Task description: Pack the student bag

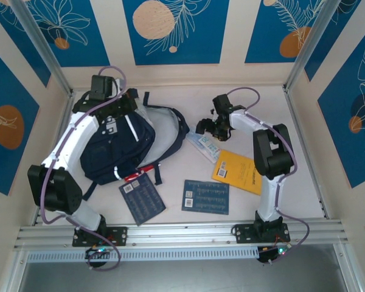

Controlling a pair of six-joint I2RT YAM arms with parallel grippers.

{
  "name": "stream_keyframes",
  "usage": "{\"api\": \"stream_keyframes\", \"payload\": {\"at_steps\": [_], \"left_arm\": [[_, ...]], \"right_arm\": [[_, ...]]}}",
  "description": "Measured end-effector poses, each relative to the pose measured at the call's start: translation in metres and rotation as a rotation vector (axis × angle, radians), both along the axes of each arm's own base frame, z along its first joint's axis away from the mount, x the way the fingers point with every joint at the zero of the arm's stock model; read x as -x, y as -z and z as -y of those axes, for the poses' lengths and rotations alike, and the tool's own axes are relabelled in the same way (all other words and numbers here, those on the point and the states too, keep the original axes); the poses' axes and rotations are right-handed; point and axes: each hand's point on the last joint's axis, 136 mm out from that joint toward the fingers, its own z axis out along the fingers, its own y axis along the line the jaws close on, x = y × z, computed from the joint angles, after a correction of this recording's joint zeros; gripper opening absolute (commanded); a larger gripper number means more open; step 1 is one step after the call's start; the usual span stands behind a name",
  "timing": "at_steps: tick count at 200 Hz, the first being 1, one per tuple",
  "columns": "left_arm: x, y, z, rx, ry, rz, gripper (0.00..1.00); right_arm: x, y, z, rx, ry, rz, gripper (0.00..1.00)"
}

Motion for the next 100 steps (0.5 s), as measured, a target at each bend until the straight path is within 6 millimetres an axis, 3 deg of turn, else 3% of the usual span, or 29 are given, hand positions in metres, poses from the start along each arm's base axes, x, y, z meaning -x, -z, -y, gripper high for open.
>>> {"api": "stream_keyframes", "payload": {"at_steps": [27,45,100], "left_arm": [[-0.007,-0.006,-0.02,0.03,-0.056,0.015,0.0],[-0.011,-0.008,-0.026,0.04,-0.076,0.024,0.0],[-0.014,0.011,-0.015,0.099,-0.053,-0.028,0.0]], "right_arm": [[0.003,0.016,-0.002,0.004,-0.019,-0.055,0.88],[0.001,0.013,-0.002,0.006,-0.028,-0.061,0.88],[0.016,0.014,-0.014,-0.037,-0.064,-0.098,0.87]]}}
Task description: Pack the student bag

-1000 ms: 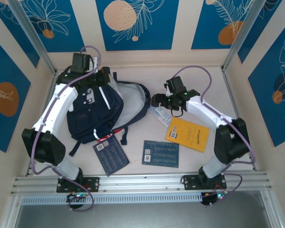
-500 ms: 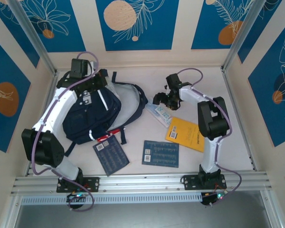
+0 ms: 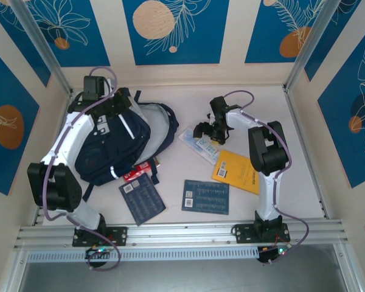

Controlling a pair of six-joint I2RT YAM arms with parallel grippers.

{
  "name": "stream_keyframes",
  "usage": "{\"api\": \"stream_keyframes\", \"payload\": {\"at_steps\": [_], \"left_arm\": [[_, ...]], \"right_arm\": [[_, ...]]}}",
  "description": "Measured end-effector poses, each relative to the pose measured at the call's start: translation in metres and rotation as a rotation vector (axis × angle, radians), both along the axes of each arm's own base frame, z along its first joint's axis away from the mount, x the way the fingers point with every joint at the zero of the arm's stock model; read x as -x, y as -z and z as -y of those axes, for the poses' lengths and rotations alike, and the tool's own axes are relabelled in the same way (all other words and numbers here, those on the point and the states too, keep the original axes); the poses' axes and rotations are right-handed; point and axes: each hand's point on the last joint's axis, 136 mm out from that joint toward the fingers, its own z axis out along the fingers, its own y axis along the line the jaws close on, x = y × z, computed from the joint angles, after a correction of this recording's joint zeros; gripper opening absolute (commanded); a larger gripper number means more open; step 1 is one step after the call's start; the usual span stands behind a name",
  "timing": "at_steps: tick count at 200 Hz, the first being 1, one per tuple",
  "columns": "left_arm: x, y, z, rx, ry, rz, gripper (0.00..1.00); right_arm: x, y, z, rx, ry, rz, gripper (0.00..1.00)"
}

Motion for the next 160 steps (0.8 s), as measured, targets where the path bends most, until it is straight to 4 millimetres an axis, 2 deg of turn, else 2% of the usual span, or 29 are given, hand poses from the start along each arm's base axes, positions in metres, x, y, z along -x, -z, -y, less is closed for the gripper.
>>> {"api": "stream_keyframes", "payload": {"at_steps": [36,75,88,102,125,141,152,160], "left_arm": [[-0.003,0.015,0.011,0.042,0.03,-0.04,0.0],[-0.003,0.015,0.014,0.048,0.039,-0.038,0.0],[-0.003,0.015,0.014,0.048,0.039,-0.038,0.05],[-0.003,0.015,0.014,0.045,0.043,-0.035,0.17],[0.001,0.017,0.021,0.041,0.06,-0.048,0.48],[0.006,0.017,0.029,0.018,0.091,-0.053,0.61],[0.011,0.013,0.041,-0.007,0.127,-0.047,0.67],[0.016,0.008,0.053,-0.025,0.163,-0.035,0.73]], "right_arm": [[0.02,-0.004,-0.017,-0.115,-0.027,-0.046,0.87],[0.036,-0.005,-0.023,-0.168,-0.032,-0.09,0.82],[0.038,-0.004,-0.023,-0.162,-0.037,-0.094,0.81],[0.039,-0.003,-0.021,-0.142,-0.042,-0.092,0.8],[0.04,0.0,-0.021,-0.106,-0.049,-0.078,0.79],[0.043,-0.001,-0.017,-0.077,-0.047,-0.057,0.79],[0.05,-0.001,-0.01,-0.047,-0.034,-0.05,0.79],[0.055,-0.004,-0.005,-0.027,-0.023,-0.042,0.75]]}}
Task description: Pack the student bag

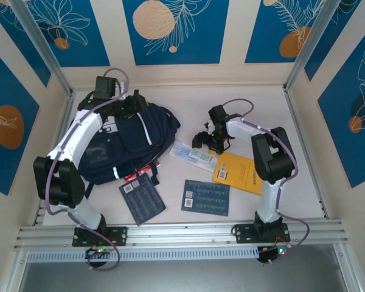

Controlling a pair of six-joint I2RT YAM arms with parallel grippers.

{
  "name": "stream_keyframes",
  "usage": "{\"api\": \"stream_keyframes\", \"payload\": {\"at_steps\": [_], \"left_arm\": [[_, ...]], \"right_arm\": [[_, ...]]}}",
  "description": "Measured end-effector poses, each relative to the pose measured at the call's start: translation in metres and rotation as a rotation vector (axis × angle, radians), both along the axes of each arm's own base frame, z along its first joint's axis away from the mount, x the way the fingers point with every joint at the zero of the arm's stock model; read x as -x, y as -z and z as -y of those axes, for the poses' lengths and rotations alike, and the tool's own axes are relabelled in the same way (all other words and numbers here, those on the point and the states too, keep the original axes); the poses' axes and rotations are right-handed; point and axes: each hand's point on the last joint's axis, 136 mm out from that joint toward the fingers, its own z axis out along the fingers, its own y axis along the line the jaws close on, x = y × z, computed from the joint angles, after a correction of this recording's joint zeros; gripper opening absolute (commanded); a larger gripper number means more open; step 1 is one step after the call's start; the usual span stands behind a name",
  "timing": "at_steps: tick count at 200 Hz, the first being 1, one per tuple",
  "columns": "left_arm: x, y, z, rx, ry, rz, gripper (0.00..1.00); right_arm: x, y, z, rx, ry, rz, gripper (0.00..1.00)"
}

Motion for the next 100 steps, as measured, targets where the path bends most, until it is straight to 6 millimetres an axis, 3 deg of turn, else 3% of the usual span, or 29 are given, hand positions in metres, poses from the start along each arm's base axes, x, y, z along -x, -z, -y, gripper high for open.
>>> {"api": "stream_keyframes", "payload": {"at_steps": [18,41,65,84,100], "left_arm": [[0.013,-0.011,0.024,-0.043,0.072,0.044,0.79],[0.035,-0.032,0.044,-0.053,0.129,0.092,0.76],[0.059,-0.047,0.059,-0.023,0.164,0.132,0.71],[0.079,-0.035,0.084,-0.017,0.223,0.115,0.7],[0.099,-0.006,0.11,-0.034,0.287,0.06,0.7]], "right_arm": [[0.009,-0.009,0.012,0.033,0.042,0.029,0.63],[0.018,-0.018,0.022,0.053,0.092,0.048,0.62],[0.033,-0.011,0.024,0.058,0.115,0.038,0.61],[0.05,0.001,0.021,0.051,0.109,-0.003,0.61],[0.054,0.003,0.016,0.036,0.102,-0.009,0.61]]}}
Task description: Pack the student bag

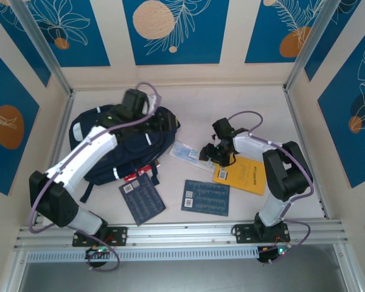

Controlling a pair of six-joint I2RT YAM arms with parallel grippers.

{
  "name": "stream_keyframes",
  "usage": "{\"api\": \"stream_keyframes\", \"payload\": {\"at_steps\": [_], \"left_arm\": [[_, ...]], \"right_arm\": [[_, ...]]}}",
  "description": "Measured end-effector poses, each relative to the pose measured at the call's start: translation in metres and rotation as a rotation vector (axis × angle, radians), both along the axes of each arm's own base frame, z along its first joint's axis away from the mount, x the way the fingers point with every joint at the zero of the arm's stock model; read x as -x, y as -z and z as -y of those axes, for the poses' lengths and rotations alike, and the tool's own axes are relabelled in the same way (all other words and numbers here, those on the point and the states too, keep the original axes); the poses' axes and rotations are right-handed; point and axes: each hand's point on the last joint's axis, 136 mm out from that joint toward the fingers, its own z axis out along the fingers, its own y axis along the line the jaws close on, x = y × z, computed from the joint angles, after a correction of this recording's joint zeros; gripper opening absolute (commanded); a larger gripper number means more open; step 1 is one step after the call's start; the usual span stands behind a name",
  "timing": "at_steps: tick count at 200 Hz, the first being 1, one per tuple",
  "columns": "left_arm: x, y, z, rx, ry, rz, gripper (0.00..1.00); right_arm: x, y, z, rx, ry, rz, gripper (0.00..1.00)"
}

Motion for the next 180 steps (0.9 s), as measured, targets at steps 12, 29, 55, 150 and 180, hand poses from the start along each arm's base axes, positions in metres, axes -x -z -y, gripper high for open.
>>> {"api": "stream_keyframes", "payload": {"at_steps": [12,29,55,150,180], "left_arm": [[0.012,0.026,0.014,-0.025,0.031,-0.053,0.7],[0.027,0.064,0.024,-0.064,0.053,-0.131,0.7],[0.038,0.104,0.019,-0.104,0.03,-0.207,0.67],[0.046,0.18,0.044,-0.144,0.041,-0.319,0.55],[0.044,0.184,0.041,-0.165,0.029,-0.312,0.55]], "right_arm": [[-0.001,0.0,-0.001,0.002,-0.003,0.006,0.62],[-0.002,0.002,0.003,0.025,0.011,0.01,0.63],[-0.009,0.004,0.018,0.066,0.062,0.019,0.63],[-0.041,0.006,0.041,0.136,0.113,0.032,0.71],[-0.04,0.009,0.043,0.151,0.11,0.014,0.71]]}}
